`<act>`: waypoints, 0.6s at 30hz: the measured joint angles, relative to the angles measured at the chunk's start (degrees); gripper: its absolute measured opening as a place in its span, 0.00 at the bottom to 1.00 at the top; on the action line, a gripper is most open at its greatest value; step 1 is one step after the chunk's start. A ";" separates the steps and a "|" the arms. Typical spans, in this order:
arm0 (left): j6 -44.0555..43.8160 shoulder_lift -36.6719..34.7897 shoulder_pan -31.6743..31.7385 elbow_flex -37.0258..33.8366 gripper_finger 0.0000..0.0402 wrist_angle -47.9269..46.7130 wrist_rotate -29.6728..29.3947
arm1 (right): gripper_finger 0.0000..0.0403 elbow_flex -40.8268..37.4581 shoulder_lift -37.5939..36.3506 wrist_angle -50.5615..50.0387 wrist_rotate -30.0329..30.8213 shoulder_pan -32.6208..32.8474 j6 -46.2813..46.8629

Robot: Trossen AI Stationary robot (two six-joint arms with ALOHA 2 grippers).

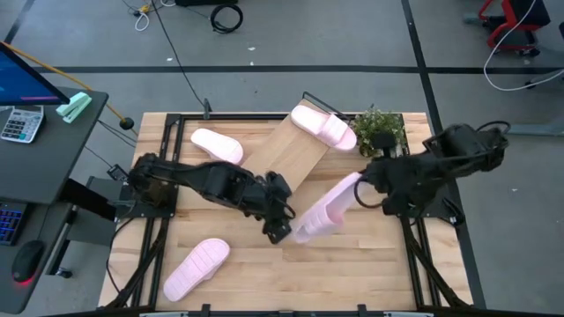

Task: Pick and place slides into the shelf
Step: Put the top right pink slide on the shelf

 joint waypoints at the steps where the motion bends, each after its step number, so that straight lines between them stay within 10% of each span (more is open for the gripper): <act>1: -0.30 -0.88 0.43 0.05 0.58 -1.45 -0.02 | 0.11 -0.01 0.09 0.01 0.81 -0.83 -2.33; 18: 0.18 -13.02 8.17 0.09 0.58 3.80 -4.93 | 0.10 -0.09 4.72 0.66 18.04 -15.16 -38.29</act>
